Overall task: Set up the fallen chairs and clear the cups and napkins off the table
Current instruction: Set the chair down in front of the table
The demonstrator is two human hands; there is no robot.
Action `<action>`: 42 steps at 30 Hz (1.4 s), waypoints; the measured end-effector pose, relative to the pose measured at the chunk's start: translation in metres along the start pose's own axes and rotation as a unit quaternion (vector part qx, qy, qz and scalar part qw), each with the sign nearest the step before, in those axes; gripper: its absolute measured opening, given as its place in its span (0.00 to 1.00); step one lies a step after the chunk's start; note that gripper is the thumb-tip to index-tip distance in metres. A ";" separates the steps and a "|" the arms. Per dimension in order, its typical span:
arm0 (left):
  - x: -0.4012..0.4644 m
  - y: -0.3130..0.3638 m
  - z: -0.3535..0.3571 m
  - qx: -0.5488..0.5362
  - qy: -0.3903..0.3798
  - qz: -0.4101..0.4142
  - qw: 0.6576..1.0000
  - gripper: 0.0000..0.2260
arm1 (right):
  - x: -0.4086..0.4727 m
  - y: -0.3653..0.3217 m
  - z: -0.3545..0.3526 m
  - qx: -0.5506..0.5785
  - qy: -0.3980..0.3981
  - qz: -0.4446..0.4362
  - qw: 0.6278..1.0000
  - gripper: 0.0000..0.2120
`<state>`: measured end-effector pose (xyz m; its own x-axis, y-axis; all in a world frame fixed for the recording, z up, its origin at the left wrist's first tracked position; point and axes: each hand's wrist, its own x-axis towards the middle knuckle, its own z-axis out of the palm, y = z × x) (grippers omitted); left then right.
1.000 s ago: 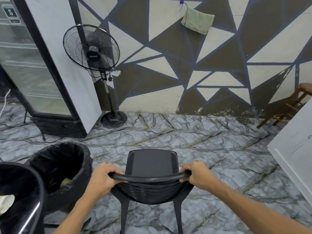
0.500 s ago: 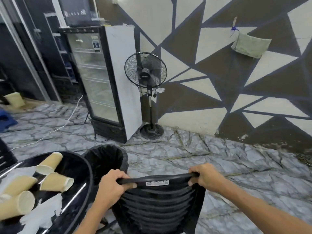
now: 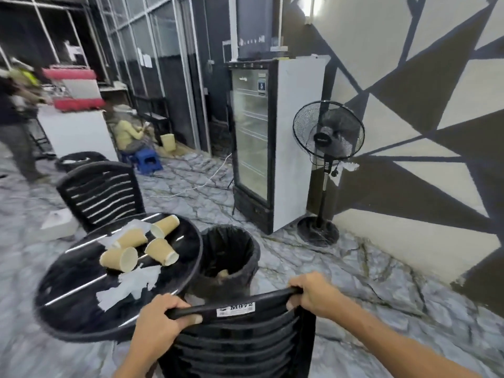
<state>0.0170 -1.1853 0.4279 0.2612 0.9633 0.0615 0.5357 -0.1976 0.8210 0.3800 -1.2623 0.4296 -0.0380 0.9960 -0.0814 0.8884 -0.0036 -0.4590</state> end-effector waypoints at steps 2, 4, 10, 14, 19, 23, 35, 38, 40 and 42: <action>-0.013 -0.008 -0.007 0.003 0.033 -0.035 0.999 0.16 | 0.019 -0.010 0.001 -0.024 -0.010 -0.031 0.999 0.12; -0.024 -0.013 -0.014 0.006 0.066 -0.047 0.997 0.16 | 0.037 -0.022 0.002 -0.038 -0.021 -0.053 0.998 0.16; -0.043 -0.023 -0.033 0.020 0.136 -0.081 0.987 0.11 | 0.075 -0.051 0.010 -0.012 -0.041 -0.131 0.990 0.07; -0.053 -0.029 -0.040 0.038 0.176 -0.093 0.979 0.11 | 0.099 -0.063 0.016 0.016 -0.056 -0.189 0.980 0.04; -0.061 -0.034 -0.038 0.047 0.227 -0.122 0.965 0.11 | 0.131 -0.066 0.032 0.028 -0.080 -0.222 0.971 0.14; -0.058 -0.029 -0.040 0.063 0.234 -0.121 0.963 0.11 | 0.154 -0.069 0.029 0.035 -0.093 -0.242 0.965 0.08; -0.043 -0.019 -0.035 0.054 0.229 -0.134 0.963 0.12 | 0.165 -0.055 0.029 0.044 -0.090 -0.239 0.966 0.07; -0.047 -0.016 -0.030 0.050 0.233 -0.136 0.962 0.12 | 0.162 -0.052 0.031 0.046 -0.093 -0.240 0.965 0.07; -0.051 -0.018 -0.030 0.047 0.245 -0.142 0.958 0.11 | 0.159 -0.054 0.031 0.048 -0.093 -0.243 0.964 0.07; -0.061 -0.021 -0.027 0.049 0.252 -0.151 0.955 0.12 | 0.156 -0.059 0.030 0.049 -0.097 -0.253 0.961 0.06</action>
<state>-0.0320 -1.2347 0.4221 -0.3228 0.9394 0.1155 0.6045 0.1108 0.7889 0.3082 -1.1090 0.4168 -0.5471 0.8370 0.0146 0.6863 0.4585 -0.5646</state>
